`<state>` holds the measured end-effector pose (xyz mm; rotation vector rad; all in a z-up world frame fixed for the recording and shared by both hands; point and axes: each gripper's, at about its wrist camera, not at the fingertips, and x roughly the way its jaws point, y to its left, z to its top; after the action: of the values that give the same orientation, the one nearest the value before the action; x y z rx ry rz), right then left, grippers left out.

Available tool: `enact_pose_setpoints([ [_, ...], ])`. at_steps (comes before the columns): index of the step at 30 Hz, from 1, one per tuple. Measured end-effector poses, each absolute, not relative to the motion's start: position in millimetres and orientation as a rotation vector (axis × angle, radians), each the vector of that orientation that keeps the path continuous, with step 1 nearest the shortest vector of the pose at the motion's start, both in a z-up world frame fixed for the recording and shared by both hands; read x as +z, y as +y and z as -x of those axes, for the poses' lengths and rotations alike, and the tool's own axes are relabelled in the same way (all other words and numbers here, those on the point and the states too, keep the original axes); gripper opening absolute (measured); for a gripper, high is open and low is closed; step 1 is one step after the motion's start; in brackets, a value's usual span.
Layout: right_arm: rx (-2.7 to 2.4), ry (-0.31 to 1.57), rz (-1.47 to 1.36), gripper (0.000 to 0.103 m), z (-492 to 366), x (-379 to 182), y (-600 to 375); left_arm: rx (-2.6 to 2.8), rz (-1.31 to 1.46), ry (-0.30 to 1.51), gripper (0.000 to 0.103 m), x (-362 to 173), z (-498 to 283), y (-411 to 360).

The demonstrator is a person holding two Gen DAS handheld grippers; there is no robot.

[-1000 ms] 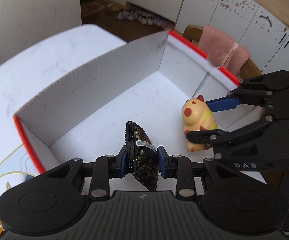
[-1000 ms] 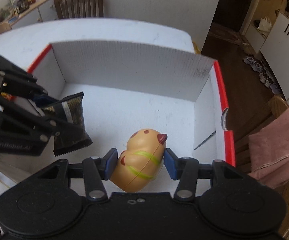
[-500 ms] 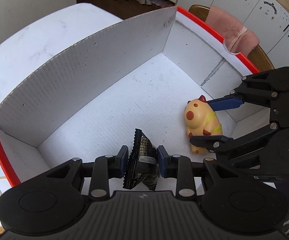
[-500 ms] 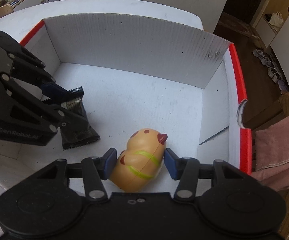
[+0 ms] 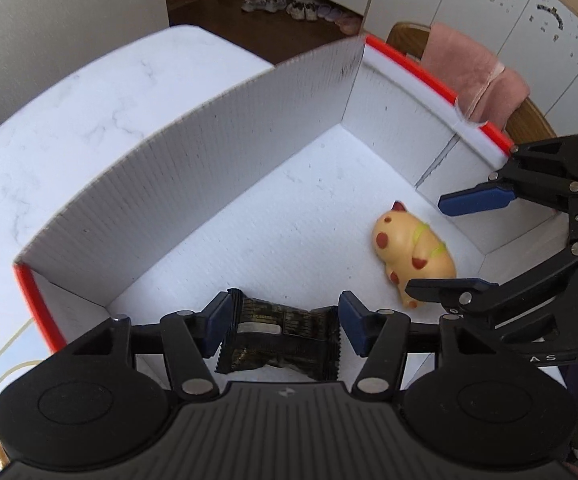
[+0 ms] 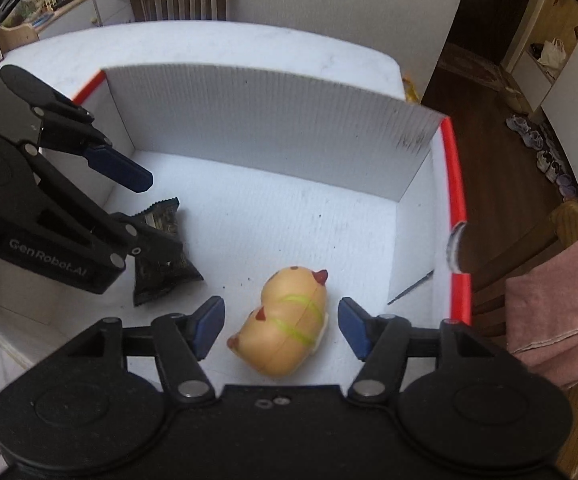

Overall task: Organize objects
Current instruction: 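Open both tools to drop the packet and chick toy inside the box, then withdraw both tools from the box back over the table items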

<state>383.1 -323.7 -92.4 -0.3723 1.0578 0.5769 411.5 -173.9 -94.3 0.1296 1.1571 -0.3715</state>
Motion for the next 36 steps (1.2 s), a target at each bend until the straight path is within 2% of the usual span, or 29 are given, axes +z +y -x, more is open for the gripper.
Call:
enact_pose_setpoints([
  [23,0.652,0.869,0.250,0.063,-312,-16,-318,-0.318,0.011,0.889,0.058,-16,-310,-129],
  [29,0.656,0.837,0.223,0.071,-282,-9,-298,-0.290,0.035,0.833,0.058,-4,-270,-102],
  [31,0.658,0.831,0.210,0.072,-274,-8,-290,-0.274,0.027,0.812,0.063,-1,-256,-92],
  [36,0.666,0.822,0.167,0.078,-253,-5,-267,-0.227,0.015,0.778,0.066,3,-226,-63],
])
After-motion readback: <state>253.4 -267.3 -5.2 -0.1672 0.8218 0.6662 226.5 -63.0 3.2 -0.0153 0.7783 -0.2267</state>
